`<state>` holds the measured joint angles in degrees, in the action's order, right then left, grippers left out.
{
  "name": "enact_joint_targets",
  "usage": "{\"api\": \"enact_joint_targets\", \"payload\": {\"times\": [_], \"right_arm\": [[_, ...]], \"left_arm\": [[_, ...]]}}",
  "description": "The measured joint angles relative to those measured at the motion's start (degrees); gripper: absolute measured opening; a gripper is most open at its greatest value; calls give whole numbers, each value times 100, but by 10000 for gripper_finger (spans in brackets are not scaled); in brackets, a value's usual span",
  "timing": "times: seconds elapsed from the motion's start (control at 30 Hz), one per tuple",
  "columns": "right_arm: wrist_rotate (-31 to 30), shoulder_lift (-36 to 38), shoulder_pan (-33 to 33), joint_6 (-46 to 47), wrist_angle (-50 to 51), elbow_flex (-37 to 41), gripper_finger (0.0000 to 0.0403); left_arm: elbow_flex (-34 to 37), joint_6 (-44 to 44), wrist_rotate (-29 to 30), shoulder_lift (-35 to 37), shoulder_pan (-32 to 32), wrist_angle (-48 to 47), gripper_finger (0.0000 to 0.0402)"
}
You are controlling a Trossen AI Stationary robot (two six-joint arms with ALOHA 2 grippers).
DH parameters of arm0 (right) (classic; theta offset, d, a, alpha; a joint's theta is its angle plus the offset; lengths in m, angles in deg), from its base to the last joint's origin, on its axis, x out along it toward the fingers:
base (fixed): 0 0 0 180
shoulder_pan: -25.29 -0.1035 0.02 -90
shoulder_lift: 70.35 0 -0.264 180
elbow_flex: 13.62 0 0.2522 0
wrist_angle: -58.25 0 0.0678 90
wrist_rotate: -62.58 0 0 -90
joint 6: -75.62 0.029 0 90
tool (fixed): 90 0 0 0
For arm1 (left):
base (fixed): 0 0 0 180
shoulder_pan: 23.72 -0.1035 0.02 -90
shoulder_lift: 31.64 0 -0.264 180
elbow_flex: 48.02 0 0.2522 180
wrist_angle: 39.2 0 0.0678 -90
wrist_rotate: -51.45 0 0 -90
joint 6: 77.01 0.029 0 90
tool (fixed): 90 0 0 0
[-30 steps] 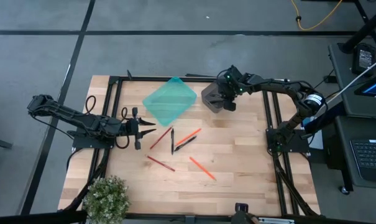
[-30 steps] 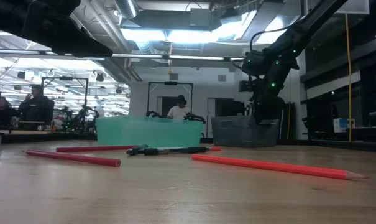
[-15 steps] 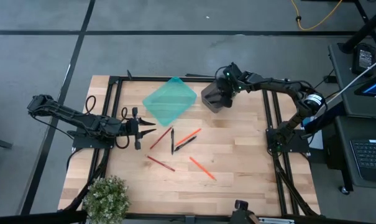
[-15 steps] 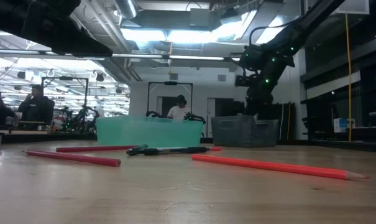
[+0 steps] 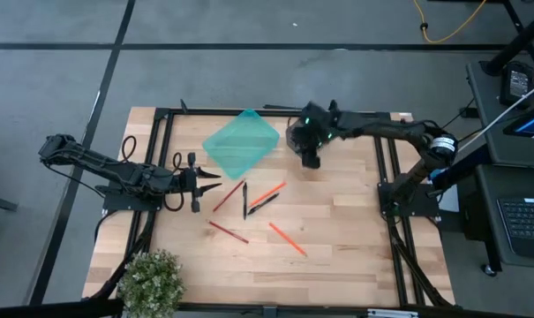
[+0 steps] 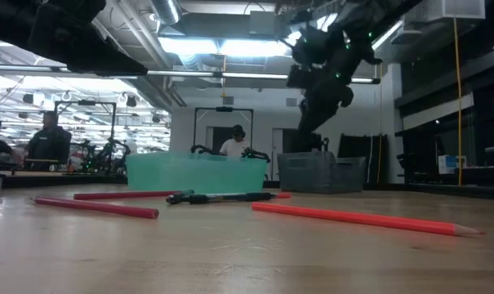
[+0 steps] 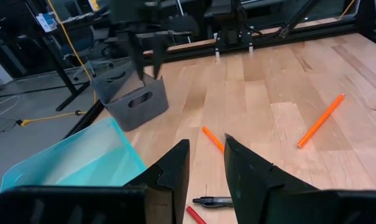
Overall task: Sort pens & pencils
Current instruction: Put the black pen into the gray bin
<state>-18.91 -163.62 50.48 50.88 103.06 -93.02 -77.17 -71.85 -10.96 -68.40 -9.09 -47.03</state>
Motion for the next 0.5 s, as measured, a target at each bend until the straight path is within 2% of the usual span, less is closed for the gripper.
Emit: {"api": "enact_joint_targets", "payload": {"times": [0.1, 0.17, 0.3, 0.5], "right_arm": [[-693, -1, -652, -103, -8, 0, 130], [-935, -1, -1015, -91, -60, 0, 130], [-1021, -1, -1538, 108, -221, 2, 130], [-1034, -55, -1980, 524, -495, 0, 130]], "left_arm": [[1, 1, 0, 0, 2, -2, 94], [1, 0, 0, 0, 0, -1, 94], [1, -41, 0, 0, 1, -2, 94], [1, -58, -2, 0, 0, -2, 94]]}}
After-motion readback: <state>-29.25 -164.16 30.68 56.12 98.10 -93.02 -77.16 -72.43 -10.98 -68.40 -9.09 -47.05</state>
